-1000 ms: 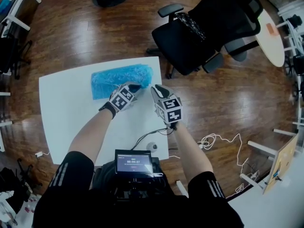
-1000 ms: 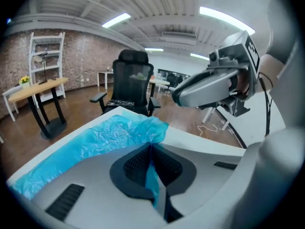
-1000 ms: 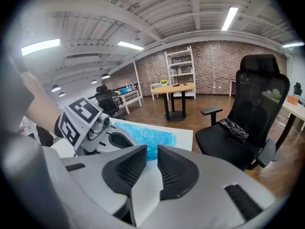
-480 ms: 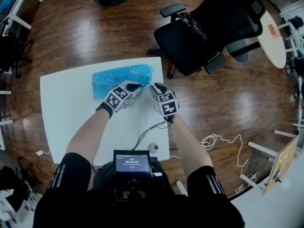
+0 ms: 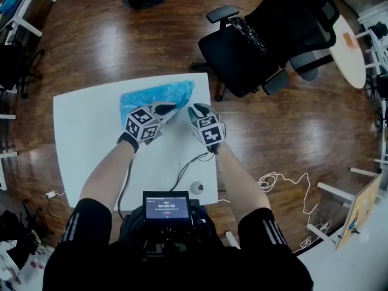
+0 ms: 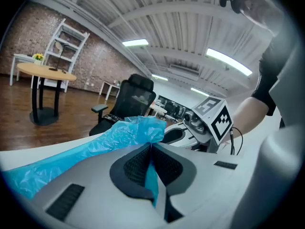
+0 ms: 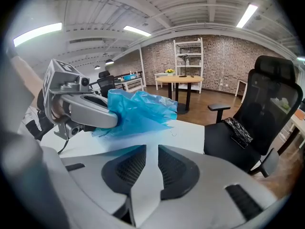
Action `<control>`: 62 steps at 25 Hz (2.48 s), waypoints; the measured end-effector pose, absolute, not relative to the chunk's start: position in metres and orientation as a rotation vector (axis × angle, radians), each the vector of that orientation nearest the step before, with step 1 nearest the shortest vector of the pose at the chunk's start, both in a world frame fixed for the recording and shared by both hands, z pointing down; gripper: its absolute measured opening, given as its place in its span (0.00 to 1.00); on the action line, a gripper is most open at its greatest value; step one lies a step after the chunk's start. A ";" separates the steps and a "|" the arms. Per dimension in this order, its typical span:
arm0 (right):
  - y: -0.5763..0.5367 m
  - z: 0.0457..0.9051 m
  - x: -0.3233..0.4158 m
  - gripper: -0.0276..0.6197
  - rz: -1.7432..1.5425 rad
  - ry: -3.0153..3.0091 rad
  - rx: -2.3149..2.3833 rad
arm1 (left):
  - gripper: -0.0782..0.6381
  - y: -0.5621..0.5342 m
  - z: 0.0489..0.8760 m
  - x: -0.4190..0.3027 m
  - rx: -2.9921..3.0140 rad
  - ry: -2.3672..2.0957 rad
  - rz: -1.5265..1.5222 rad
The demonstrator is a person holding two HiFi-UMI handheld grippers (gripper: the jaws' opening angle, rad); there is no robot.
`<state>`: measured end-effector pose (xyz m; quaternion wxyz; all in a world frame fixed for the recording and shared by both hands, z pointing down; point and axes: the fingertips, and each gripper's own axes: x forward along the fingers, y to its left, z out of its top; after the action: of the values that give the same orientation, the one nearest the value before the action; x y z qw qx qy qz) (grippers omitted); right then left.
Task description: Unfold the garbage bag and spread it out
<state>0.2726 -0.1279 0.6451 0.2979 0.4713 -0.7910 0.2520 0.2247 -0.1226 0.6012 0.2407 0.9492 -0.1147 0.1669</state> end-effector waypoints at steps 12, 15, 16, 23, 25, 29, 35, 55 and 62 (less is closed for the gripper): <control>-0.132 0.634 0.250 0.20 0.638 -2.136 1.236 | 0.11 -0.123 0.584 0.206 2.573 -0.333 0.373; -0.132 0.631 0.252 0.20 0.621 -2.134 1.242 | 0.20 -0.122 0.582 0.206 2.561 -0.328 0.359; -0.131 0.631 0.253 0.20 0.617 -2.132 1.243 | 0.20 -0.122 0.582 0.206 2.562 -0.331 0.366; -0.129 0.628 0.255 0.20 0.595 -2.122 1.262 | 0.11 -0.130 0.586 0.194 2.567 -0.431 0.383; -0.130 0.626 0.255 0.20 0.588 -2.120 1.262 | 0.11 -0.132 0.584 0.193 2.555 -0.447 0.362; -0.132 0.638 0.251 0.20 0.581 -2.097 1.216 | 0.11 -0.133 0.577 0.191 2.543 -0.459 0.312; -0.138 0.676 0.245 0.20 0.578 -2.012 1.121 | 0.11 -0.133 0.573 0.189 2.545 -0.468 0.289; -0.137 0.702 0.251 0.22 0.597 -1.900 1.158 | 0.11 -0.168 0.519 0.095 2.517 -0.830 0.022; -0.137 0.704 0.252 0.22 0.589 -1.875 1.197 | 0.11 -0.174 0.497 0.018 2.481 -1.064 -0.046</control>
<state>0.2523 -0.1367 0.7036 0.4081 0.4750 -0.7438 0.2338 0.0179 -0.1743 0.4970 0.2193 0.8966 -0.3845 -0.0164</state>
